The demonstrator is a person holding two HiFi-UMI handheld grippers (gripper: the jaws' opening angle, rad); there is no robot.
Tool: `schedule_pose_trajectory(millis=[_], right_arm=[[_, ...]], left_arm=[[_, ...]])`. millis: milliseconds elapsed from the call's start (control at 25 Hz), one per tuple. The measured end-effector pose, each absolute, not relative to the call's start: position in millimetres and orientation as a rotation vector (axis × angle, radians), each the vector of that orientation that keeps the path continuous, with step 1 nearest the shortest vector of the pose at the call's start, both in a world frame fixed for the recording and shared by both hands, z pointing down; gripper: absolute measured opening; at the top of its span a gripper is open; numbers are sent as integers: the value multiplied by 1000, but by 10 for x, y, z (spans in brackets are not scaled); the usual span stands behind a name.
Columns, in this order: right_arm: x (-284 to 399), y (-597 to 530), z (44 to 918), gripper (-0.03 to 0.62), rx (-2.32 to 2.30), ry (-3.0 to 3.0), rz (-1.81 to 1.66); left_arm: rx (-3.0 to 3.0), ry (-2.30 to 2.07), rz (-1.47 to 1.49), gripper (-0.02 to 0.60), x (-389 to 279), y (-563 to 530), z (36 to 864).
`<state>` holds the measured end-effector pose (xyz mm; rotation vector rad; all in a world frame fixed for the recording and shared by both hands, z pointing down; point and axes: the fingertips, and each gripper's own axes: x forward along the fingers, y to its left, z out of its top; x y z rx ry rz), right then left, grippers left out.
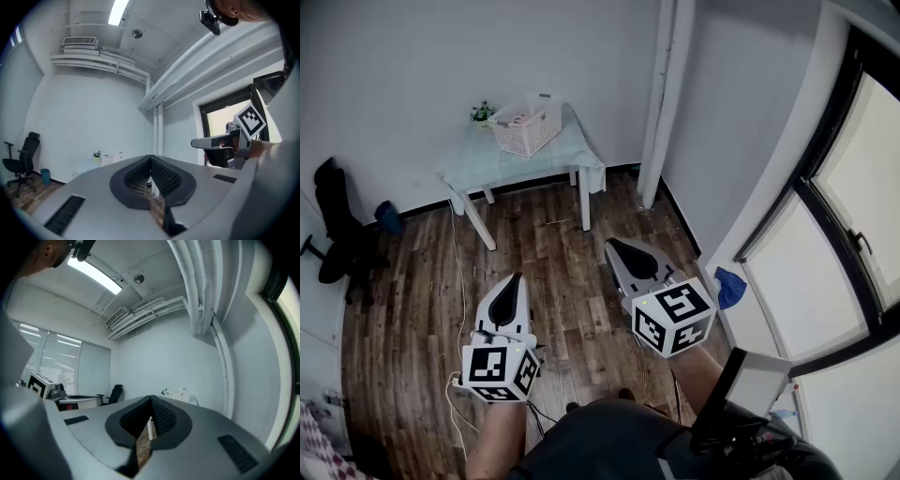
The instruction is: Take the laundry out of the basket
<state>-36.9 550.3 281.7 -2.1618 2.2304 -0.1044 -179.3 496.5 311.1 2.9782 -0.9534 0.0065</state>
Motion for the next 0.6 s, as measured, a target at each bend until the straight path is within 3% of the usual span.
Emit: schedule_pose_trajectory(millis=[600], right_arm=[[-360, 5563, 2831, 15, -2190, 2237, -68]], left_arm=[[2935, -872, 4, 9, -1802, 5062, 3247]])
